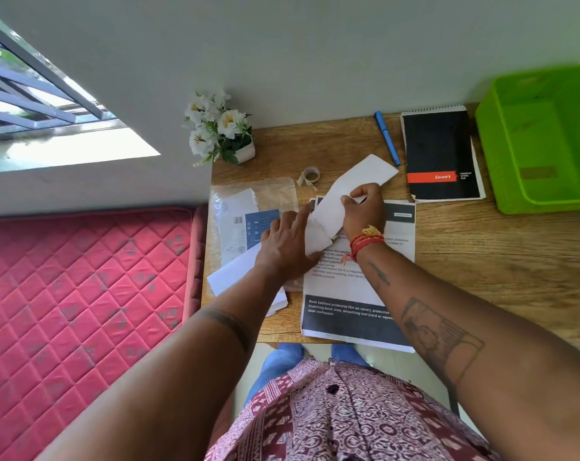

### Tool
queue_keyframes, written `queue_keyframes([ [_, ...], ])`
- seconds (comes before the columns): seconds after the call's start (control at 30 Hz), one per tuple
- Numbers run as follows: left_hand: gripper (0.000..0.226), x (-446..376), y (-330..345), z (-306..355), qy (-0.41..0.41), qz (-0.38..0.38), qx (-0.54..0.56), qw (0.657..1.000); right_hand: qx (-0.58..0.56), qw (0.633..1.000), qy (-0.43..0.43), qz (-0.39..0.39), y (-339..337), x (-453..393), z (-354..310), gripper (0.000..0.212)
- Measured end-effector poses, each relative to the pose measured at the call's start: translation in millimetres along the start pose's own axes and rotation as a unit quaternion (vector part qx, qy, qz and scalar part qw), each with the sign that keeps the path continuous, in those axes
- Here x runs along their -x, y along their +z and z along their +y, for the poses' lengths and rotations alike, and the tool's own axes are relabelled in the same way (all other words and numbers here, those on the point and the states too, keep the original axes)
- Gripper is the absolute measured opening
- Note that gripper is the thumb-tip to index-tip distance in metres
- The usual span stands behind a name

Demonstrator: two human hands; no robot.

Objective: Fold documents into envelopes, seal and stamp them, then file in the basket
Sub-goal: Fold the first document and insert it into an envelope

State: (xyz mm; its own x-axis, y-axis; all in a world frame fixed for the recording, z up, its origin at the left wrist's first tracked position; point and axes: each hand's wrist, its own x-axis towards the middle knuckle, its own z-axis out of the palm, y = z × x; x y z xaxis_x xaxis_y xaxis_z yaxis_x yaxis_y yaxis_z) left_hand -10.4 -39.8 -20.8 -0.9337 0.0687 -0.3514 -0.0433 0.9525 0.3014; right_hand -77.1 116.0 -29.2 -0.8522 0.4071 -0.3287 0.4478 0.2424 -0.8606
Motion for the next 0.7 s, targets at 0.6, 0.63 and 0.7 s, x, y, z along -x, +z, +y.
queue_keyframes([
  [0.6, 0.115, -4, 4, 1, 0.009, 0.020, 0.015, 1.000, 0.087, 0.991, -0.008, -0.105, -12, 19, 16, 0.015],
  [0.63, 0.115, -4, 3, 1, 0.014, 0.017, 0.014, 1.000, 0.093, 0.990, -0.007, -0.106, -16, 18, 17, 0.018],
  [0.7, 0.116, -3, 2, 2, 0.024, 0.014, 0.015, 1.000, 0.083, 0.991, 0.005, -0.109, -21, 14, 18, 0.020],
])
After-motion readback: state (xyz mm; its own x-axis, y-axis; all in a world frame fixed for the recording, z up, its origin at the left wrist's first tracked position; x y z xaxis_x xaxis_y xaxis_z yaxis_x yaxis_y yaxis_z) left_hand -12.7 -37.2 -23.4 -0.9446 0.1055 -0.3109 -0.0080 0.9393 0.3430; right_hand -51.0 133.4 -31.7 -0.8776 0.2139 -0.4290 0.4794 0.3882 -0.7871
